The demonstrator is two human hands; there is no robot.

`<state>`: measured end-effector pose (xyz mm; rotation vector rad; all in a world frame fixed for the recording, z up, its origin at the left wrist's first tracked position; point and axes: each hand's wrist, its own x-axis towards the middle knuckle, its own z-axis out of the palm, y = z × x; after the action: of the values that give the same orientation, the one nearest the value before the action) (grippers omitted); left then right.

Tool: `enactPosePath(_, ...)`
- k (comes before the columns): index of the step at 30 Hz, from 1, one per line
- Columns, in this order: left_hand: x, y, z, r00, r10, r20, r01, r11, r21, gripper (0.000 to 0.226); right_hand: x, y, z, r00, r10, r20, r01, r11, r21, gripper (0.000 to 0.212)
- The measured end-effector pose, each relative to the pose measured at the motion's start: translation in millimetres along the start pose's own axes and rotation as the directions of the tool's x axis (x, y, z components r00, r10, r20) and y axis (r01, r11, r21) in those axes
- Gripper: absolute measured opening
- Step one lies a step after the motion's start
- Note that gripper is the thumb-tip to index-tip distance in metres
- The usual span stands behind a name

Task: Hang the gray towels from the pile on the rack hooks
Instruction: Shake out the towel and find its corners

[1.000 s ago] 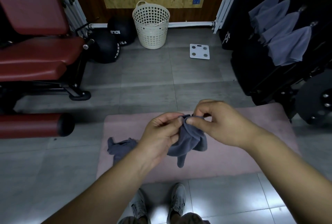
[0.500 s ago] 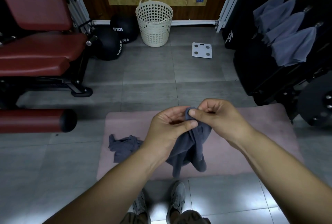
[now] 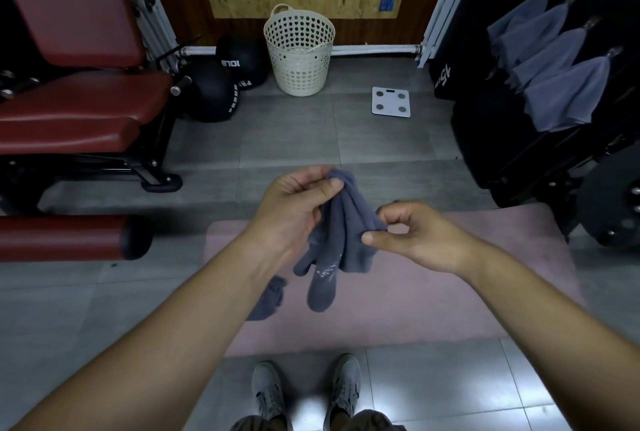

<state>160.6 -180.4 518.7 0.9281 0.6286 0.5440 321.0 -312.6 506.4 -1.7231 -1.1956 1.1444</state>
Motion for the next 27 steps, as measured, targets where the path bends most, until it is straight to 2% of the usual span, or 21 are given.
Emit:
enactPosePath(3, 6.2, 9.7, -4.8, 0.999, 0.045, 0.026, -0.046, 0.998, 0.034, 0.036, 7.1, 9.1, -0.5, 0.999, 0.046, 0.016, -0.046, 0.999, 0.006, 0.025)
enactPosePath(5, 12.9, 20.9, -12.3, 0.998, 0.066, -0.009, -0.066, 0.997, -0.026, 0.028, 7.6, 18.2, -0.8, 0.993, 0.096, 0.065, -0.097, 0.995, 0.022, 0.023)
enactPosePath(8, 26.3, 36.0, -27.0, 0.990, 0.095, -0.106, -0.104, 0.991, -0.088, 0.011, 7.0, 34.9, 3.2, 0.985, 0.160, 0.070, -0.164, 0.985, 0.048, 0.047)
enactPosePath(12, 41.6, 44.1, -44.2, 0.971, 0.102, -0.218, -0.126, 0.987, -0.098, 0.008, 5.5, 54.9, 2.1, 0.953, 0.288, 0.088, -0.278, 0.954, -0.113, 0.031)
enactPosePath(15, 49.3, 46.7, -62.1, 0.941, 0.110, -0.322, -0.155, 0.981, -0.120, 0.007, -0.7, 70.9, -5.1, 0.913, 0.401, 0.071, -0.371, 0.891, -0.260, 0.034)
enactPosePath(17, 52.3, 43.9, -76.2, 0.913, 0.136, -0.385, -0.176, 0.982, -0.070, 0.008, -7.5, 79.4, -11.6, 0.892, 0.449, 0.049, -0.411, 0.851, -0.326, 0.036)
enactPosePath(20, 49.9, 31.3, -89.0, 0.856, 0.187, -0.482, -0.154, 0.982, 0.107, 0.014, -15.2, 90.2, -26.0, 0.870, 0.493, -0.020, -0.423, 0.726, -0.543, 0.027)
enactPosePath(22, 47.7, 20.2, -98.2, 0.820, 0.199, -0.536, -0.131, 0.978, 0.162, 0.016, -17.5, 96.2, -35.5, 0.847, 0.526, -0.079, -0.426, 0.582, -0.693, 0.019)
enactPosePath(25, 48.7, 6.1, -118.4, 0.763, 0.189, -0.619, -0.071, 0.975, 0.210, 0.019, -19.7, 103.5, -46.2, 0.838, 0.500, -0.217, -0.436, 0.376, -0.818, 0.033)
enactPosePath(27, 49.2, -2.4, -130.8, 0.738, 0.156, -0.657, -0.025, 0.978, 0.205, 0.021, -22.3, 105.1, -51.5, 0.867, 0.409, -0.286, -0.385, 0.186, -0.904, 0.032)
